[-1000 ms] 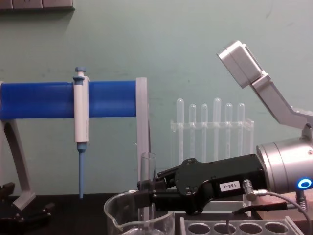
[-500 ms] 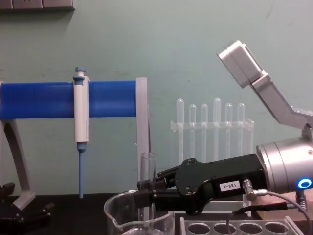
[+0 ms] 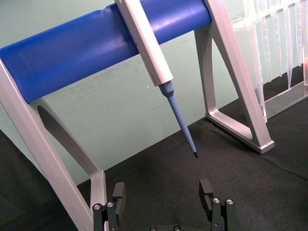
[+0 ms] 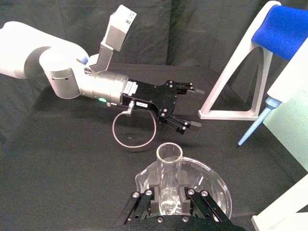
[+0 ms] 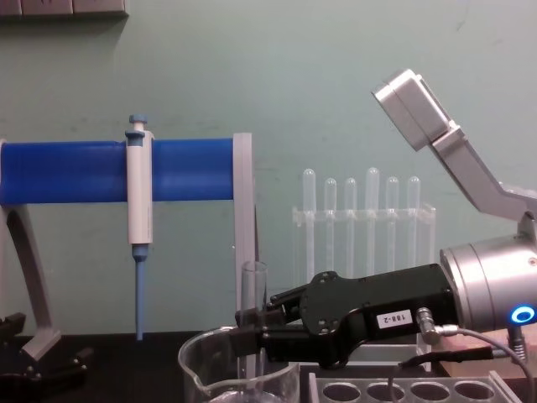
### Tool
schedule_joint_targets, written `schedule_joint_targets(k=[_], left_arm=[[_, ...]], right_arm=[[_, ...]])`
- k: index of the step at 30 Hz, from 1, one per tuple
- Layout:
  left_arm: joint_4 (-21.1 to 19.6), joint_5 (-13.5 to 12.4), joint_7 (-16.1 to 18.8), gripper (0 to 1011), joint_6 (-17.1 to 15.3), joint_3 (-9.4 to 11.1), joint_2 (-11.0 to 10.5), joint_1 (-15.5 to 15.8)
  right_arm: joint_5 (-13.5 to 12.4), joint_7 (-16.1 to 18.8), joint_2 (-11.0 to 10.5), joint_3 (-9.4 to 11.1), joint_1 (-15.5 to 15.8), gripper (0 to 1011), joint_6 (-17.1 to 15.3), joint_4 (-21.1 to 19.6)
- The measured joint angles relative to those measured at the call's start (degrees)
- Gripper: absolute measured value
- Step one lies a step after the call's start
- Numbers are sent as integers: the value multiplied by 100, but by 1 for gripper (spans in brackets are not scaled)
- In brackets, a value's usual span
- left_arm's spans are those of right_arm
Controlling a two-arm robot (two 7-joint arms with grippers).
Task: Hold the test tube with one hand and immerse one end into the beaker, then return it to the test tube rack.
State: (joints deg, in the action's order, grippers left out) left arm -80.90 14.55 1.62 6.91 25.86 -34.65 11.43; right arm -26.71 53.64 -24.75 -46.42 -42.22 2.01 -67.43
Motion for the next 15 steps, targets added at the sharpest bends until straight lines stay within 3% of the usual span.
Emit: schedule_joint_targets(k=[15], left_arm=[[0,0,0,1000,0,0,0,0]], right_arm=[[0,0,0,0,0,233,0,1]])
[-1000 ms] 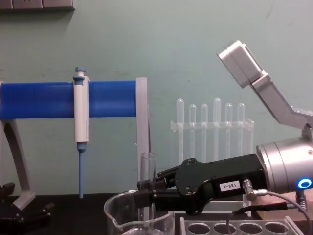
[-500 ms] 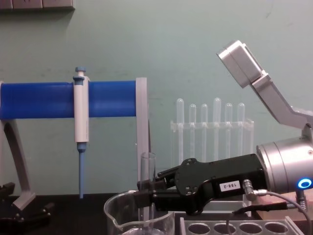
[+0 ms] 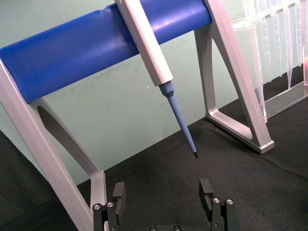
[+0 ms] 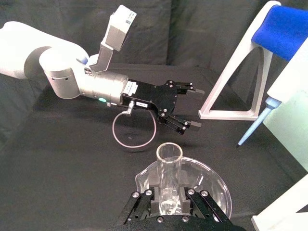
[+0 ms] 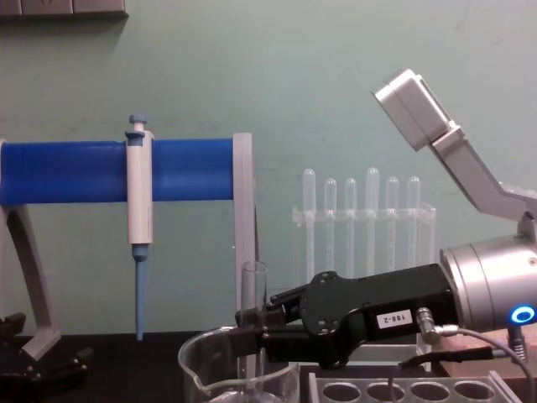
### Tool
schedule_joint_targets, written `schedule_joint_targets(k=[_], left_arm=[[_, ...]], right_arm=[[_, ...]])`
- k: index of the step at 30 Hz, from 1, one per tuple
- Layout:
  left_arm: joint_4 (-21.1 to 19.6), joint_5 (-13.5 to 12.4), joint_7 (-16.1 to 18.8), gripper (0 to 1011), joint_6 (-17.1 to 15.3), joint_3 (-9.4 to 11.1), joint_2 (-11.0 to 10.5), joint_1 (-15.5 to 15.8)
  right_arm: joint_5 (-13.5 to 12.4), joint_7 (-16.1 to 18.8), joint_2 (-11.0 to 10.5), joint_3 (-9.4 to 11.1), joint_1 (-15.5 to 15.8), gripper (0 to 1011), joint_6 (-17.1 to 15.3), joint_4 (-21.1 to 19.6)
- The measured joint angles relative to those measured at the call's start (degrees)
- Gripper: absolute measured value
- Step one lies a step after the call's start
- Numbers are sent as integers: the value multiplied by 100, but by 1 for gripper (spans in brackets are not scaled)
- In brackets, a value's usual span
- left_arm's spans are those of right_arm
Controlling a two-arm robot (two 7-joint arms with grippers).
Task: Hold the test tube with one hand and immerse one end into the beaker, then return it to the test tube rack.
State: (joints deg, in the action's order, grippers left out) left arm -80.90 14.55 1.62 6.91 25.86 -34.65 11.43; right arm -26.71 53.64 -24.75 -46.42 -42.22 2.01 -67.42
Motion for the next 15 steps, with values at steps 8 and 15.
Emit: schedule_joint_targets(k=[8,15], left_arm=[[0,0,0,1000,0,0,0,0],[0,0,0,1000,0,0,0,0]], right_arm=[[0,0,0,0,0,233,0,0],[0,0,0,0,0,233,0,0]])
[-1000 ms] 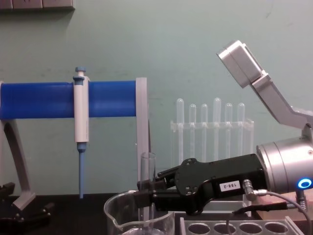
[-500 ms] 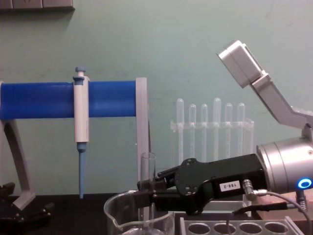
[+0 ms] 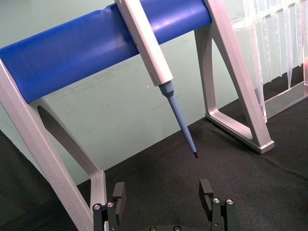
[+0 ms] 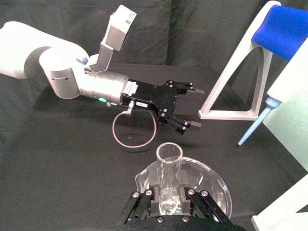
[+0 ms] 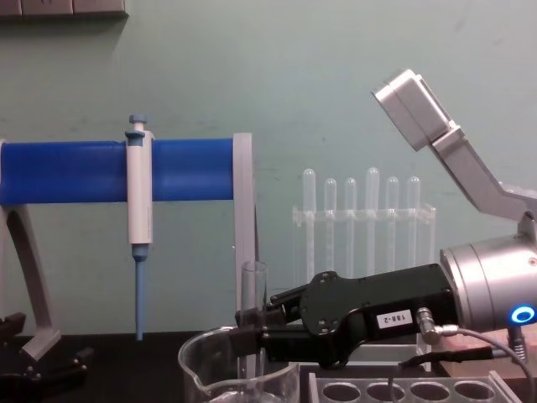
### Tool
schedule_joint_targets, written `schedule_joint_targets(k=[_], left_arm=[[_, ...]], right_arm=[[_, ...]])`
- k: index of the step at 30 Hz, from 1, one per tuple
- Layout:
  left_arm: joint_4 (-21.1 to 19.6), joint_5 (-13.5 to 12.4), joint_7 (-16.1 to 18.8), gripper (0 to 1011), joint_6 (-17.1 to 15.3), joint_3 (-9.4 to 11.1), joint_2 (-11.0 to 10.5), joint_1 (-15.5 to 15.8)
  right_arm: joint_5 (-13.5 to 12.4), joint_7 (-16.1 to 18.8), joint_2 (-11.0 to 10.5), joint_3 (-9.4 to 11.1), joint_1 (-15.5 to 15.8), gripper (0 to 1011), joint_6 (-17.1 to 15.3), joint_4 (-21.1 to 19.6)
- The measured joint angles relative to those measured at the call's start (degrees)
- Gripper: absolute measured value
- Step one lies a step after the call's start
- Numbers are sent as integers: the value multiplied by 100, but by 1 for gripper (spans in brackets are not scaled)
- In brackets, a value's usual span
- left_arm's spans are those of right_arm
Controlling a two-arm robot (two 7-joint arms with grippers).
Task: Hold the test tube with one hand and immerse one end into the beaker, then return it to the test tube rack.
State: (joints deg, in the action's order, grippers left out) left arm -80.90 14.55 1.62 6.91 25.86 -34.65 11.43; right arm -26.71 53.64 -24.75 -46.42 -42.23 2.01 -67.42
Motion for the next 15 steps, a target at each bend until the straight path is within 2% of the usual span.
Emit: schedule_joint_targets(k=[15], left_arm=[[0,0,0,1000,0,0,0,0]], right_arm=[[0,0,0,0,0,233,0,0]])
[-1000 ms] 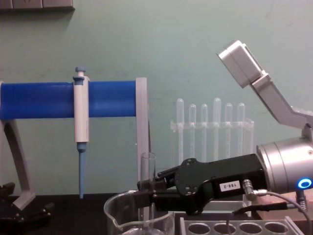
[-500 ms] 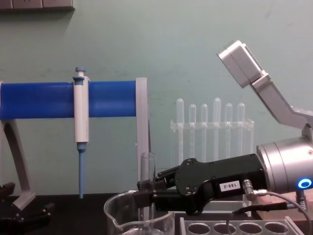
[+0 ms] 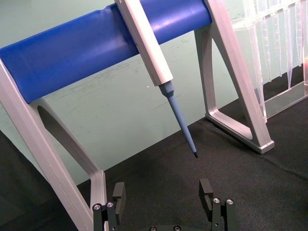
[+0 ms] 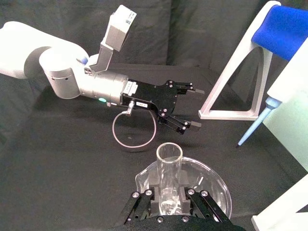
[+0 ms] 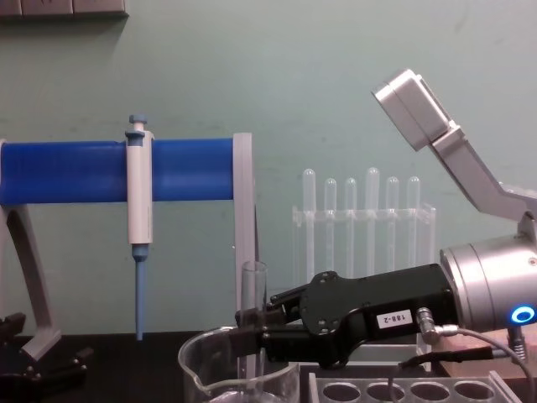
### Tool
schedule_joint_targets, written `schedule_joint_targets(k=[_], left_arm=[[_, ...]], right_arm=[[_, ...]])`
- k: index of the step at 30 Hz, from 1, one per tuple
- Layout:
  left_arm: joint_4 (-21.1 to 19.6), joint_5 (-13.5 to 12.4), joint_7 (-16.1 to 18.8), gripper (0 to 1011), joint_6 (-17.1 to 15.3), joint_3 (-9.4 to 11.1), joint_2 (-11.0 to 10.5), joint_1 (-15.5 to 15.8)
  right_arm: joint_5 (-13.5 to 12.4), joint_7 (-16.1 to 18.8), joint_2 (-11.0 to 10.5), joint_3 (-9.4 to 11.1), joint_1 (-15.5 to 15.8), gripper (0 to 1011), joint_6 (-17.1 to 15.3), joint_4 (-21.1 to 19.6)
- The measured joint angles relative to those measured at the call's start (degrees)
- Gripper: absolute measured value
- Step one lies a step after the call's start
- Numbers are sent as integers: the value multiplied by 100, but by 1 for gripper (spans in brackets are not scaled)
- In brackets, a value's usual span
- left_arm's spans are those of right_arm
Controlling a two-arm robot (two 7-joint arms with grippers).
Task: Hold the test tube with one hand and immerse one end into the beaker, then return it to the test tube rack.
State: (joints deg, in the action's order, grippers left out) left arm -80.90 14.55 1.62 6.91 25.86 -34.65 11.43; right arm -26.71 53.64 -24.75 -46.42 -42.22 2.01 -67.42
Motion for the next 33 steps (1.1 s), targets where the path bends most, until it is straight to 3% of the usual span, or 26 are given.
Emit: schedule_joint_targets(k=[33], left_arm=[[0,0,0,1000,0,0,0,0]], right_arm=[[0,0,0,0,0,233,0,0]])
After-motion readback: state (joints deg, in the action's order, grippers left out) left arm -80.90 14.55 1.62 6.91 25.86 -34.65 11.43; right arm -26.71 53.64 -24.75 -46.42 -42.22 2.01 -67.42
